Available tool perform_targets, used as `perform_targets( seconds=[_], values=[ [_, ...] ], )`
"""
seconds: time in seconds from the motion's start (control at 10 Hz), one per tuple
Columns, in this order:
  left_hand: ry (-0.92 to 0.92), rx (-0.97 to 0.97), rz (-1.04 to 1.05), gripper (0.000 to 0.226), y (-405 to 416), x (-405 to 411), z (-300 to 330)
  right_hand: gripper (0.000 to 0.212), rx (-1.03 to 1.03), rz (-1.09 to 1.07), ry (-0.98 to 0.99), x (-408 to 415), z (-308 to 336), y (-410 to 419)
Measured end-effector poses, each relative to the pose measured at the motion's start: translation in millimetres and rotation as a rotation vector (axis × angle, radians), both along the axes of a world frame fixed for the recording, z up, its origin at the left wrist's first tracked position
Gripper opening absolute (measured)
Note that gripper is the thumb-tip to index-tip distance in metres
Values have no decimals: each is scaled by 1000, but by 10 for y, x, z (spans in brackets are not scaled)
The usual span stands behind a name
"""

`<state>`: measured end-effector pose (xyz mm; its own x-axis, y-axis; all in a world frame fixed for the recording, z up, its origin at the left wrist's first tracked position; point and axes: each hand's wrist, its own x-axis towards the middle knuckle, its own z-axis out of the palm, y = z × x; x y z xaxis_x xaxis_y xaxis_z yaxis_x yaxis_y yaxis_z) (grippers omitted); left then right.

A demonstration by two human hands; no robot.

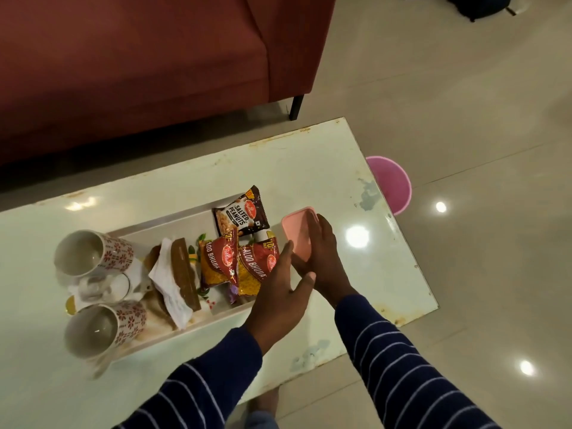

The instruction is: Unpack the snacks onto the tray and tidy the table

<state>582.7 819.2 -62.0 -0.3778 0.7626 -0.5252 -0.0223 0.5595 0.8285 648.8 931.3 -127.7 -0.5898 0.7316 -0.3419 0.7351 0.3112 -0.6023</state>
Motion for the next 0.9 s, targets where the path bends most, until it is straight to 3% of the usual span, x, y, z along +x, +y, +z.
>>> perform_targets(
  seconds=[0.6, 0.7, 0.9],
  values=[
    [1, -68, -52, 75, 136, 77, -163, 109, -3, 47, -119, -101, -132, 21],
    [13, -77, -55, 77, 146, -5, -129, 110, 67, 58, -174, -127, -61, 64],
    [66, -18, -4, 79, -30, -270, 420, 112, 92, -31, -66, -91, 585, -82]
  ],
)
